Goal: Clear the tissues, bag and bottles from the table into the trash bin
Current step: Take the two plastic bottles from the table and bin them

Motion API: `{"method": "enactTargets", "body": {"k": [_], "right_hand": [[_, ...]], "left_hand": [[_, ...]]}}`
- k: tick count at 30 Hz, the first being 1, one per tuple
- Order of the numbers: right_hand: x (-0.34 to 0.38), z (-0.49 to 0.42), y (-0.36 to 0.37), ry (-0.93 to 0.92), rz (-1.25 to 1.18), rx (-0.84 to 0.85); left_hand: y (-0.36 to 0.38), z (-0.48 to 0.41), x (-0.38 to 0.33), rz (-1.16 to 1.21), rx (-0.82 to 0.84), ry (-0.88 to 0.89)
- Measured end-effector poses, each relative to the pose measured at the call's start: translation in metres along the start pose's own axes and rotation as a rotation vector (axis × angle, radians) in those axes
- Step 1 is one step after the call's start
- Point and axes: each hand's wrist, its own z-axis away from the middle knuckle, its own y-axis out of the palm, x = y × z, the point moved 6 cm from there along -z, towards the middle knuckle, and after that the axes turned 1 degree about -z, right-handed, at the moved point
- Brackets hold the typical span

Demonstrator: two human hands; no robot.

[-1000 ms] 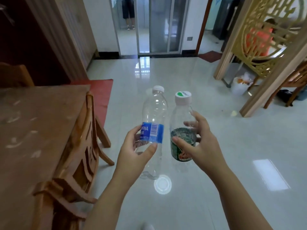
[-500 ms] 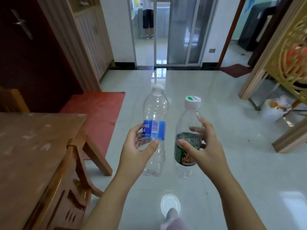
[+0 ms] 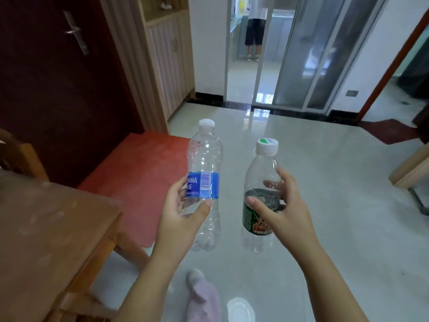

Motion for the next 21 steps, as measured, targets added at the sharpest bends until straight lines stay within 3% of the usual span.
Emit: {"method": "enactTargets", "body": {"k": [13, 21], "right_hand": [[0.043, -0.289, 0.182, -0.152, 0.016, 0.288], [0.030, -0.393, 0.295, -0.141, -0.050, 0.530]], "left_hand": [[-0.083, -0.279, 0.039, -0.039, -0.227, -0.002], [-0.136, -0.371, 0.083, -0.023, -0.435, -0.186]]}}
